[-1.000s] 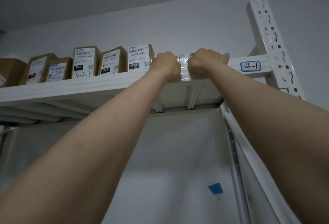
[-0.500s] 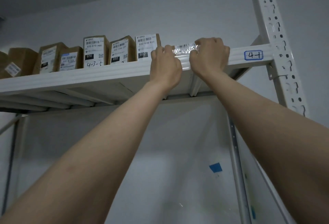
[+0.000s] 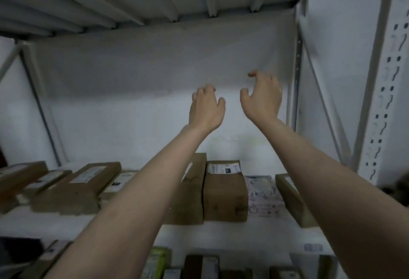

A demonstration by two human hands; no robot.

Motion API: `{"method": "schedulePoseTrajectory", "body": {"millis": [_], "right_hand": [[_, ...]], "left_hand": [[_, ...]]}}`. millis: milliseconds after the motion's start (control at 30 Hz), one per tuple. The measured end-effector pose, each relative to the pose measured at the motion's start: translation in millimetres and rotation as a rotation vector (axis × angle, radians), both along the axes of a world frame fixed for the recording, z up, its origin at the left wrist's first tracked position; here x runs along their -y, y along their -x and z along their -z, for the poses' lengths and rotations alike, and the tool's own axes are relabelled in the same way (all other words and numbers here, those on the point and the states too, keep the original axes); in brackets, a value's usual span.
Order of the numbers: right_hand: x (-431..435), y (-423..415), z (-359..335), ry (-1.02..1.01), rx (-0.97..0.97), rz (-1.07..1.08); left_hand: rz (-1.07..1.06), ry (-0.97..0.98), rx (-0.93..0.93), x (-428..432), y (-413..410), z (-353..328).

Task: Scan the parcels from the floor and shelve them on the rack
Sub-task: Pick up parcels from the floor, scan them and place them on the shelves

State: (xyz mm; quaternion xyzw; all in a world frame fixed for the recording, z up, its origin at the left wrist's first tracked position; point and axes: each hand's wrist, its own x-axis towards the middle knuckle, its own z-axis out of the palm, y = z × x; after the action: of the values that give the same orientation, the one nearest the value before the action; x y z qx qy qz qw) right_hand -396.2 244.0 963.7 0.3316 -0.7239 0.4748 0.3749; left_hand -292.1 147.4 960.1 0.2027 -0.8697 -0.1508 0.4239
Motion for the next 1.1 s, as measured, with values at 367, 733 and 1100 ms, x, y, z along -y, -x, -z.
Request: {"method": "schedulePoseTrajectory", "body": {"millis": [367,733,1100], "right_hand": [[-66,71,193,-0.739,0.840,0.404],[-74,117,246,-0.786,1.036,0.489],[-43,89,237,-0.784,0.952,0.508]], "left_hand": [[-0.008,-0.093,0.599,22,-1,194],[0.140,-0.022,0.587,14,72,217],[0.063,0.009,0.487,59,44,208]]}}
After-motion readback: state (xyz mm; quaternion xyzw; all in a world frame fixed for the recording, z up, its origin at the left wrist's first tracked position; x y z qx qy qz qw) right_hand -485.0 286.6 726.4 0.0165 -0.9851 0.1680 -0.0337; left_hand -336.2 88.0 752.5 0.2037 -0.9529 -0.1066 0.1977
